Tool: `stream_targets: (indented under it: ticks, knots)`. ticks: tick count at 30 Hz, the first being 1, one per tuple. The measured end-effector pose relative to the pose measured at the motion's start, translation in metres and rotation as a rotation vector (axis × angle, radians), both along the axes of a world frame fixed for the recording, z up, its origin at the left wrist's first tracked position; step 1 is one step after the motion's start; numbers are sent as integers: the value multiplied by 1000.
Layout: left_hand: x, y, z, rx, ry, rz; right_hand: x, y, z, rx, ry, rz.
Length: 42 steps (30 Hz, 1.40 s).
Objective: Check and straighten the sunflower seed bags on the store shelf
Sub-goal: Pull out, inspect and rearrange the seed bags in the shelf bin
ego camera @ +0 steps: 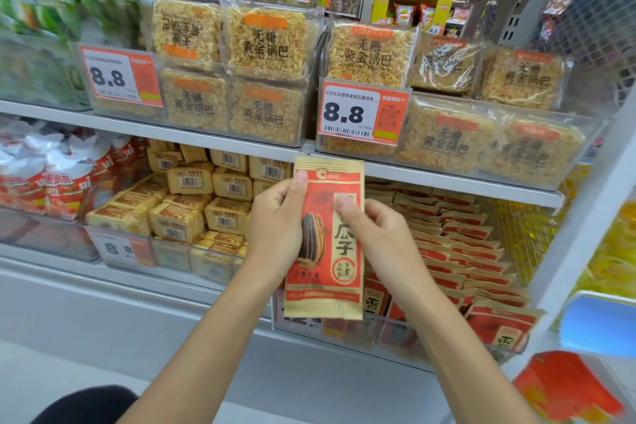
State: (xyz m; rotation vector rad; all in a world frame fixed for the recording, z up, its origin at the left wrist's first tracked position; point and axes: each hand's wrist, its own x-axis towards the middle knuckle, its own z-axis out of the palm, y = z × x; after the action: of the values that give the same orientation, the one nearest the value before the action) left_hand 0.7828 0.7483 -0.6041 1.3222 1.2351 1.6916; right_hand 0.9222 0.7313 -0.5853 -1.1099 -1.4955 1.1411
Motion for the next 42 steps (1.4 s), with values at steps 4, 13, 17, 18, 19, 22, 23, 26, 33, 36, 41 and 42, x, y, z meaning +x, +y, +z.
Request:
stream_targets:
  ticks: [4,13,17,18,19,22,23,26,33,36,41,42]
  knots:
    - [-5,-1,4,0,14,79,-6,-4,-3,20,-85,25]
    - [-8,-5,10,-123,255,-231,6,2,1,27,101,-59]
    - [-14,-2,10,-56,163,-8,-1,-3,-1,-32,42,133]
    - [-15,-1,10,-64,152,8,-3,-3,-2,-29,56,137]
    - [-16,-2,11,-74,145,8,-5,-3,-3,-31,78,131]
    - [-17,-4,10,-91,134,-7,-6,-3,-4,-52,120,119]
    - [-16,-4,9,-94,125,-15,-7,-3,-4,-57,123,120]
    - [-15,-7,12,-94,85,-39,-7,-3,-5,-53,130,129]
    - [-14,-9,14,-19,152,-20,3,-5,-1,66,-12,223]
    - [-18,-7,15,52,168,18,5,-6,0,183,-36,273]
    - [-21,-14,26,114,225,-86,-2,-8,-1,344,-184,325]
    - [-19,-18,28,94,139,-165,-3,-9,-3,339,-240,323]
